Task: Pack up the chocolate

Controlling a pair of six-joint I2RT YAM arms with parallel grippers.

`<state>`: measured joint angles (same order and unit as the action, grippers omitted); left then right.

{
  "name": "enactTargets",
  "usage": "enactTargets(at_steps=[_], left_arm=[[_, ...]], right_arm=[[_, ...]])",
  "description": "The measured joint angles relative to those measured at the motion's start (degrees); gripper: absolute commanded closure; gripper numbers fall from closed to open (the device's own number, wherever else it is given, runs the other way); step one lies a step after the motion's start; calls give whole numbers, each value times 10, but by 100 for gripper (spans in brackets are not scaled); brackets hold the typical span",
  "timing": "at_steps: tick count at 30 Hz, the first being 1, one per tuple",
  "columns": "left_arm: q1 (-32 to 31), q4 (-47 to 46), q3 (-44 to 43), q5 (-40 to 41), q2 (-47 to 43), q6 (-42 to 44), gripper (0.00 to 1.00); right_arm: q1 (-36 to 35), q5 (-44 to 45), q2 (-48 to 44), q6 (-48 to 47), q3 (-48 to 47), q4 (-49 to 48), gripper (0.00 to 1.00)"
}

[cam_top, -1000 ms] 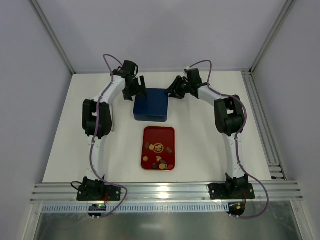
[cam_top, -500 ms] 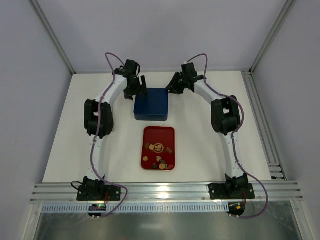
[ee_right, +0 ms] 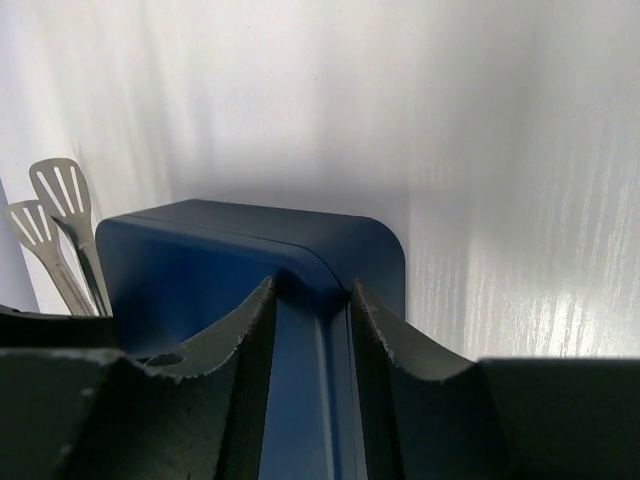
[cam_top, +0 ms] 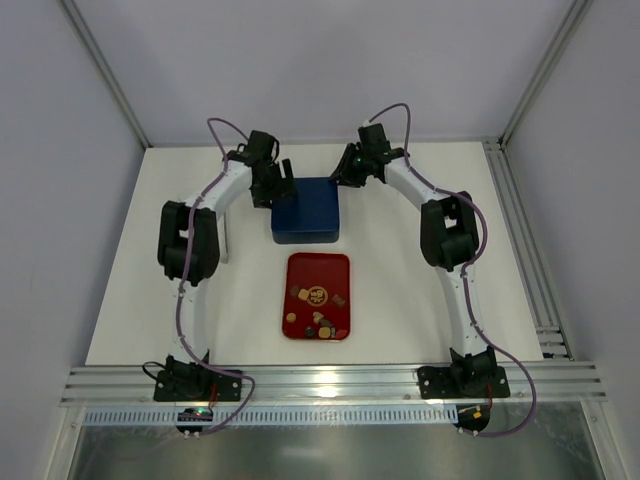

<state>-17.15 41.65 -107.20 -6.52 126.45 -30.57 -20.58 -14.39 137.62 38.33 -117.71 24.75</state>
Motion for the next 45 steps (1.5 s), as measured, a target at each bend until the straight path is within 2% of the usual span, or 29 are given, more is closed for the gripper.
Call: enactTargets(at_steps=[4,7,12,23,33,40,45], left_arm=[[-8,-32,79,-17,-46,-12,21],[-12,-33,103,-17,-64,-18,19],[-2,-28,107,-20,-71,-19,18],[64,-29,120,-11,-83,-29,21],[67,-31,99,-22,-64,-40,31],[66,-40,83,-45,-49,-53,47],[65,-42,67,-54,-37,-55,50]], right_arm=[[-4,-3,0,-16,-1,2,60],[-8,-3,-1,-27,-1,3,59],[-12,-2,-3,-45,-1,5,58],[-12,-3,-3,-67,-7,19,55],[-12,-8,-3,-68,-8,27,56],[-12,-13,-17,-66,18,19,57],[-12,-18,-31,-64,41,15,57]])
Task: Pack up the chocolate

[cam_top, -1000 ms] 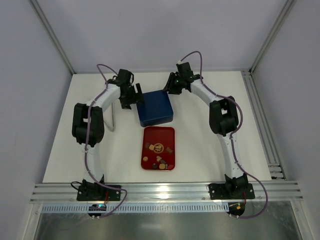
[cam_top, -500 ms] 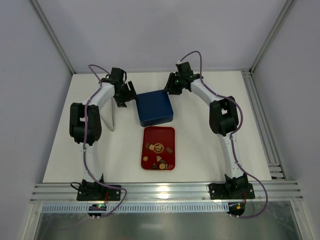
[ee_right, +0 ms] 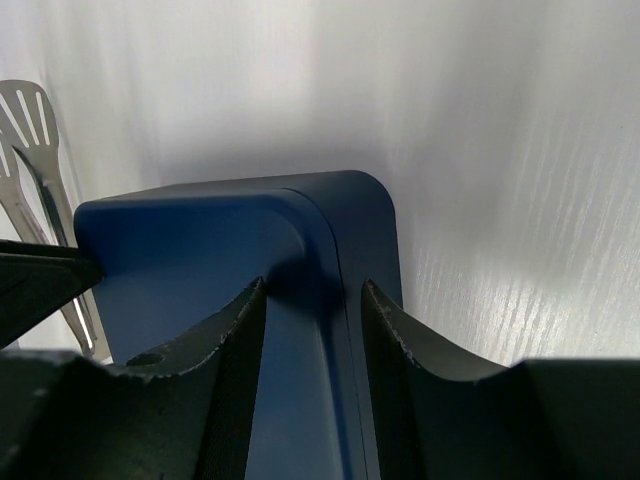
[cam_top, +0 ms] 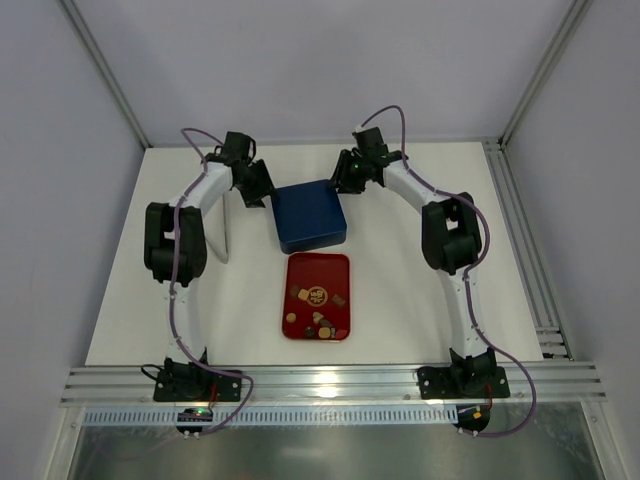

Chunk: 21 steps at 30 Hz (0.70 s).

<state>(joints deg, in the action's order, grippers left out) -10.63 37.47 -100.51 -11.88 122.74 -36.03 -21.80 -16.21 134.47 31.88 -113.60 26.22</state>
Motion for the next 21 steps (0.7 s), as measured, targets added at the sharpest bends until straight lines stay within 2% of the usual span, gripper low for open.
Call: enactTargets(at_steps=[9,21], left_arm=[[-1,17,-31,-1,18,5,46],[-3,63,-115,-1,66,23,34]], right_arm=[[0,-11,-8,3,13,-2,57],[1,-25,-46,31,77,-16,57]])
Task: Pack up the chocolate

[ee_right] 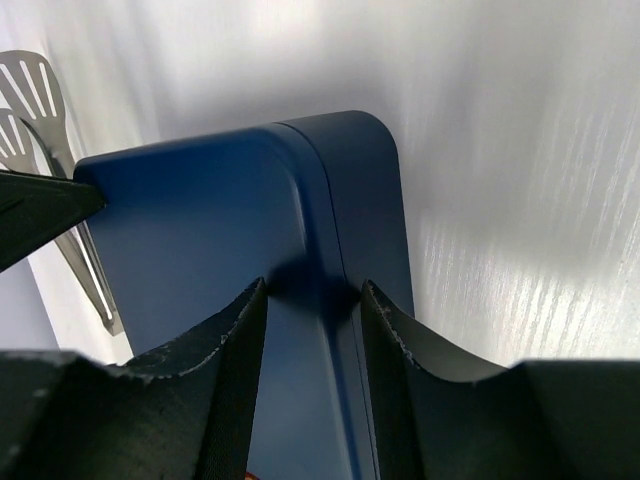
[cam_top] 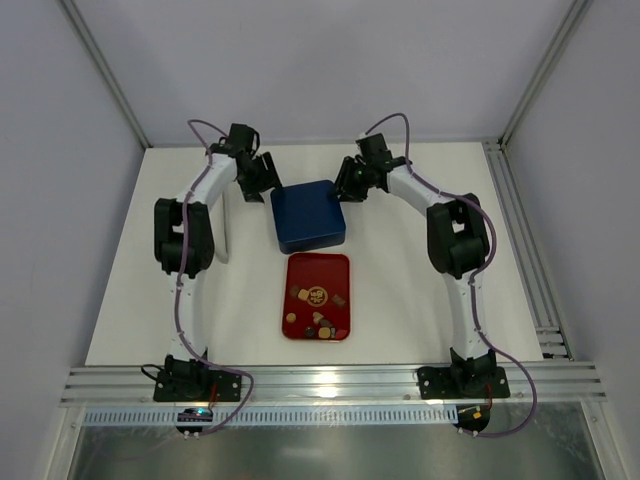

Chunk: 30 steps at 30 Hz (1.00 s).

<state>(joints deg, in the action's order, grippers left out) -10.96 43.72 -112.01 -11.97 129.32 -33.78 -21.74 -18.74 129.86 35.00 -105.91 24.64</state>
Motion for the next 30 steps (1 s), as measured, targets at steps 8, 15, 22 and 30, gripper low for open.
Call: enactTargets(at_steps=[8,15,22,30], left_arm=[[-10,-1,-27,-9,20,0,27],[-17,-5,-27,-16,21,1,22],[-16,-12,-27,-14,20,11,19],[3,-19,-26,3,-29,18,18]], right_arm=[[0,-16,-31,35,69,-46,56],[0,-21,-48,55,101,-67,56],[5,-20,-49,52,100,-70,53],[31,-17,-99,30,99,-70,49]])
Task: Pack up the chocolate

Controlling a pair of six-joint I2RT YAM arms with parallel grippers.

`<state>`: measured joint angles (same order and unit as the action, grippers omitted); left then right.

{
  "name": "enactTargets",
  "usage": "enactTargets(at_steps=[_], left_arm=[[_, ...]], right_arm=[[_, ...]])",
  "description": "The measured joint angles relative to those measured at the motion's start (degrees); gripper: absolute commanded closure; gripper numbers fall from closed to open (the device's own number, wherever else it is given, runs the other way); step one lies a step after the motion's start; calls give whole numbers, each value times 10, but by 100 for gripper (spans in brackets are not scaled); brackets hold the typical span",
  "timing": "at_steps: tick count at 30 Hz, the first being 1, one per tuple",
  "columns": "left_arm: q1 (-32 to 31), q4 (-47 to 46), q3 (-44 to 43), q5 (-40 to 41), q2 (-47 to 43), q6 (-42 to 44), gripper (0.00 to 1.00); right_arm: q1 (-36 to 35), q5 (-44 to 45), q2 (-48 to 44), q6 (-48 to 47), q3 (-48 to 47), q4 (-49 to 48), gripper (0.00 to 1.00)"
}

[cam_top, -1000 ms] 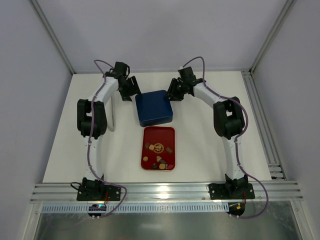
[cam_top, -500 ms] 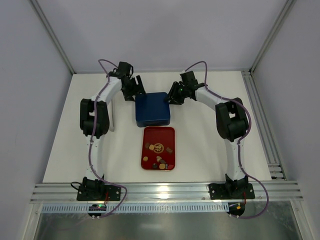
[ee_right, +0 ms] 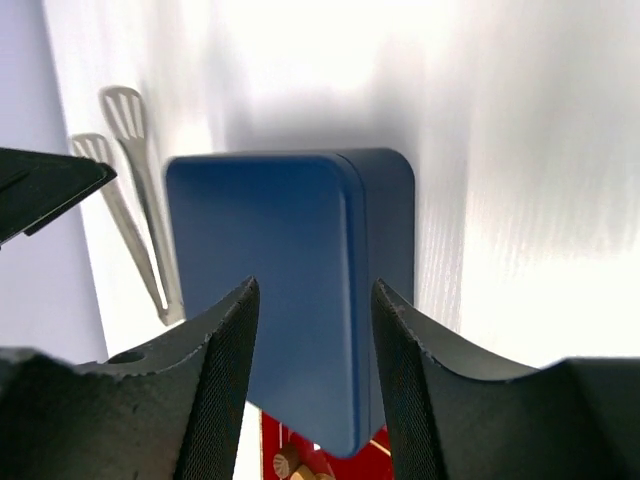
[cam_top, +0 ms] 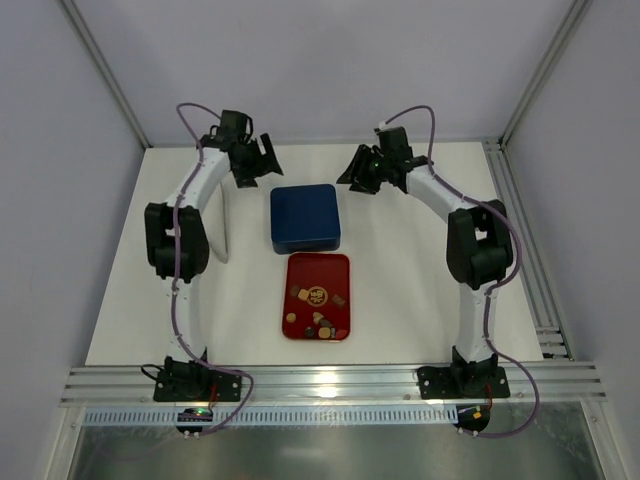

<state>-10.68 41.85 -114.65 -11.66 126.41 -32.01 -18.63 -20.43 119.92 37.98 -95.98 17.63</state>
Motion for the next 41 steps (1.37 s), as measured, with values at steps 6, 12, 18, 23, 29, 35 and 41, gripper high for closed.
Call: enactTargets(at_steps=[6,12,18,23,29,35,41], left_arm=[[8,-5,39,9,-125,11,18],[3,-6,186,10,-302,17,18],[-3,-3,349,11,-463,33,17],[-5,6,445,11,-587,41,17],[-5,21,511,12,-700,47,16],[-5,32,541,12,-746,53,16],[-5,40,548,11,-753,55,16]], right_arm=[[14,10,-113,-12,35,-14,48],[11,28,-275,-25,154,-30,44],[10,57,-451,-39,299,-36,44],[10,77,-574,-44,388,-27,43],[10,107,-711,-54,462,12,40],[10,141,-808,-64,512,59,40],[10,160,-828,-69,520,80,39]])
